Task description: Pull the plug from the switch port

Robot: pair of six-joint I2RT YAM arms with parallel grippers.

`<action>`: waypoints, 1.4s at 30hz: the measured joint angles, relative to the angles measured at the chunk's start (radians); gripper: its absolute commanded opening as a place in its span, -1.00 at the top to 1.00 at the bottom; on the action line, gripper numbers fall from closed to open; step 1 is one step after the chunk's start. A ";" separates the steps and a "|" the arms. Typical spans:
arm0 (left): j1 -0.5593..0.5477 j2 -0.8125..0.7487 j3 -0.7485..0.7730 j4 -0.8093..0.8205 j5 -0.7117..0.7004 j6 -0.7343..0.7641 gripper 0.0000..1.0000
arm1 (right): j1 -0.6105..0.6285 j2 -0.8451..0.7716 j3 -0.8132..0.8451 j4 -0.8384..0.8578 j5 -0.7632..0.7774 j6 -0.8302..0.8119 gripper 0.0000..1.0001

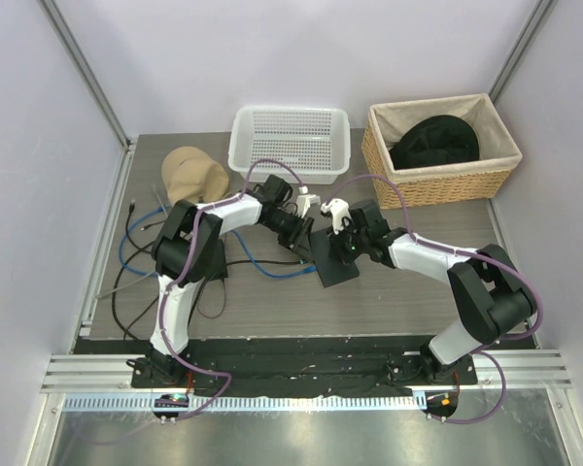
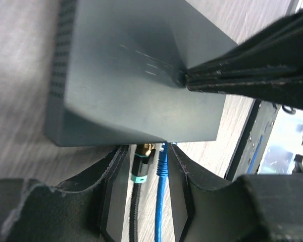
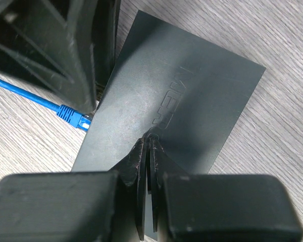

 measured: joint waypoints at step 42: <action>0.002 0.114 0.183 -0.214 0.019 0.117 1.00 | -0.003 0.000 0.000 -0.002 0.000 -0.001 0.83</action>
